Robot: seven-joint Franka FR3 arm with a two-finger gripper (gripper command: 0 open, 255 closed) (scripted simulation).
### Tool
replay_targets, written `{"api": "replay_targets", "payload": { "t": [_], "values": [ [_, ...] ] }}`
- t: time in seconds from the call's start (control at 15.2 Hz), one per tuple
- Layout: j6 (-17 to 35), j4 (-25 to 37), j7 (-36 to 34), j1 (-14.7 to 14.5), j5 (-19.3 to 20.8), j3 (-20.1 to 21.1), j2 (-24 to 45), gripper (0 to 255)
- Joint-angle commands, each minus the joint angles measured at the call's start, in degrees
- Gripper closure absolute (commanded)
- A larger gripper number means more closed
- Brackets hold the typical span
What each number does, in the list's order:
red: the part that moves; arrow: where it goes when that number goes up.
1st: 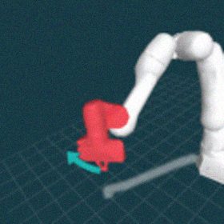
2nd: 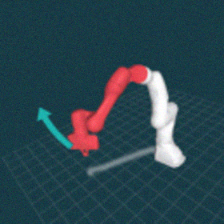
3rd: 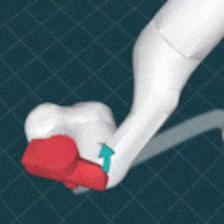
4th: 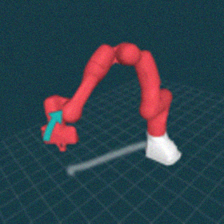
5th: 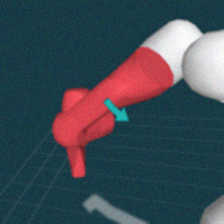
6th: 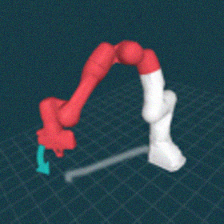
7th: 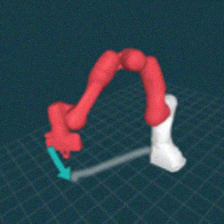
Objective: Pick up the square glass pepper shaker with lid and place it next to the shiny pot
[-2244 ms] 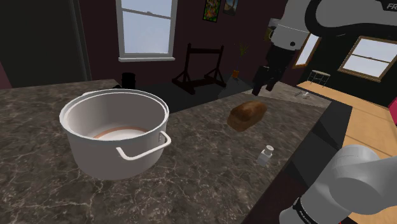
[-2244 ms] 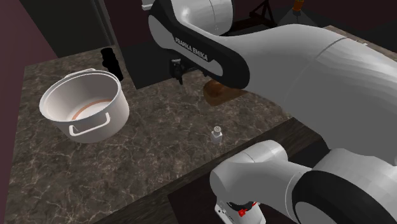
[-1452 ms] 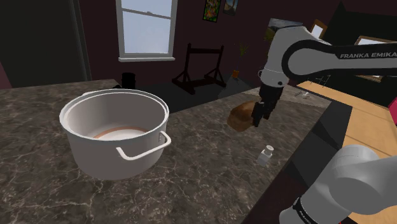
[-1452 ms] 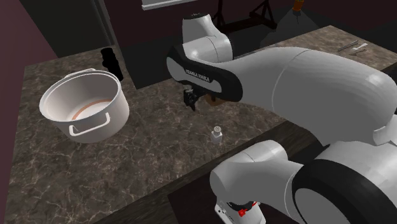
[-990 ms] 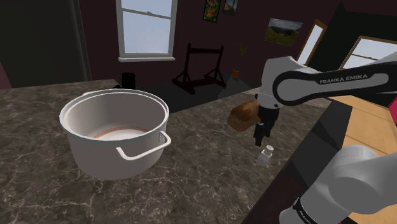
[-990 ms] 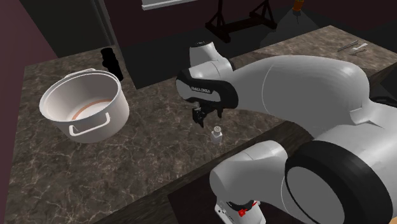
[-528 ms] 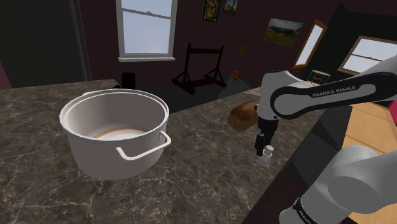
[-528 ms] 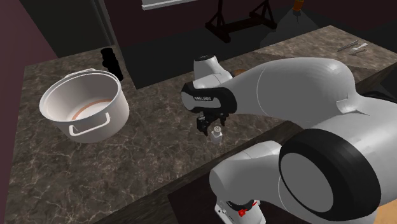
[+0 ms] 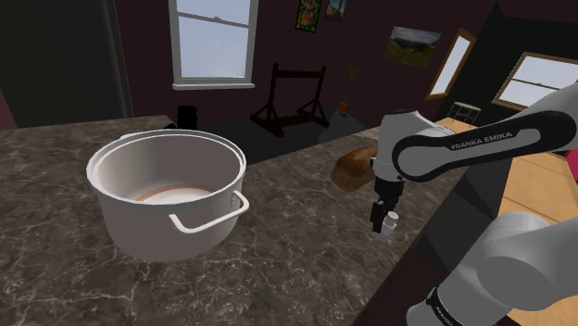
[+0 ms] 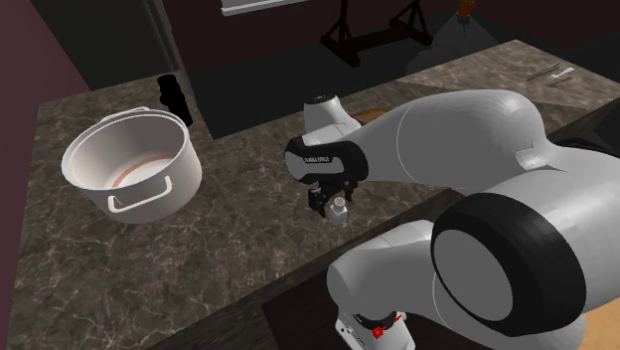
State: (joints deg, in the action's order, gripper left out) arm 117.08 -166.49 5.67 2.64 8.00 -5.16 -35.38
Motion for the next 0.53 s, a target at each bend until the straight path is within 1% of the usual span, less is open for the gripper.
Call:
{"api": "replay_targets", "payload": {
  "t": [0.0, 0.07, 0.13, 0.46],
  "values": [
    [0.03, -0.01, -0.01, 0.00, 0.00, 0.00, 0.01, 0],
    [0.01, -0.01, 0.00, 0.00, 0.00, 0.00, 0.01, 0],
    [0.01, -0.01, 0.00, 0.00, 0.00, 0.00, 0.01, 255],
    [0.01, 0.00, -0.01, 0.00, 0.00, 0.00, 0.00, 255]
  ]
}}
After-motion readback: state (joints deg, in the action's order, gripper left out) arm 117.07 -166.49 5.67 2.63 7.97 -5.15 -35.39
